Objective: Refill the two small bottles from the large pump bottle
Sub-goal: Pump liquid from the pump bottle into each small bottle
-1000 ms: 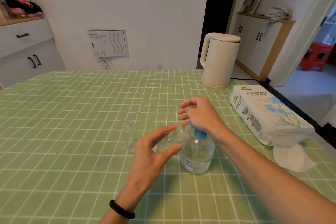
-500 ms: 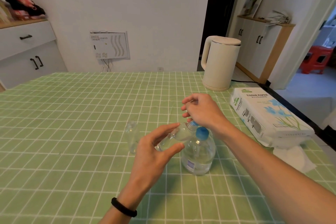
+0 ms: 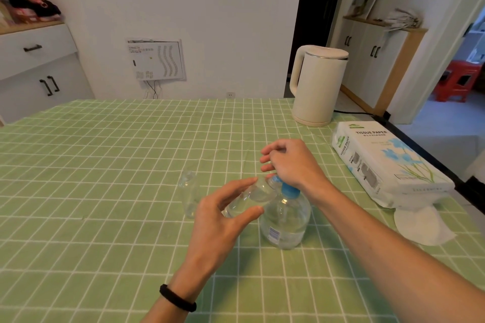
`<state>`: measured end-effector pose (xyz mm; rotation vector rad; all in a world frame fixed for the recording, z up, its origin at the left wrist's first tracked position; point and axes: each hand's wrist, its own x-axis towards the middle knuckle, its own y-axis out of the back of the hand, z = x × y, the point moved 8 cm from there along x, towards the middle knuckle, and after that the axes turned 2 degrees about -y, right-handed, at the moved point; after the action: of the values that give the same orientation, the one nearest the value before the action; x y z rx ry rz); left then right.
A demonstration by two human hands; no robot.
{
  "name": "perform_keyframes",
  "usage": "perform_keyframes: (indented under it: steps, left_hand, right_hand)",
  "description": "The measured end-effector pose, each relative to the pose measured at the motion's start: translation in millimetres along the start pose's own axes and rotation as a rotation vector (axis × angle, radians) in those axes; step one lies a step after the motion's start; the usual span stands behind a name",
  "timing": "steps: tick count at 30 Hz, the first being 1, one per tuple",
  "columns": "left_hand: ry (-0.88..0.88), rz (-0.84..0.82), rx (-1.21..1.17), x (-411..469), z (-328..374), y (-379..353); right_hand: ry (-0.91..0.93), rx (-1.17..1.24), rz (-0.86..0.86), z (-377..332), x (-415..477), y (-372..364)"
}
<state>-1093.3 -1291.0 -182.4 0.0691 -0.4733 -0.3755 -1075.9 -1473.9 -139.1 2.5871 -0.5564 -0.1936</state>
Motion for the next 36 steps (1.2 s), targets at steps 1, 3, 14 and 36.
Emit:
perform_keyframes:
  steps: [1,3,14,36]
  left_hand:
    - [0.002,0.001,-0.001,0,0,0]
    - [0.005,0.003,-0.003,0,0,0]
    - [-0.008,0.011,-0.012,2,6,1]
    - [0.005,0.022,0.002,3,8,2]
  right_hand:
    - [0.002,-0.002,0.001,0,-1,0]
    - [0.001,-0.007,0.003,0,-1,1]
    - [0.013,0.001,0.001,-8,3,5]
    - [0.008,-0.009,0.0,-8,3,6]
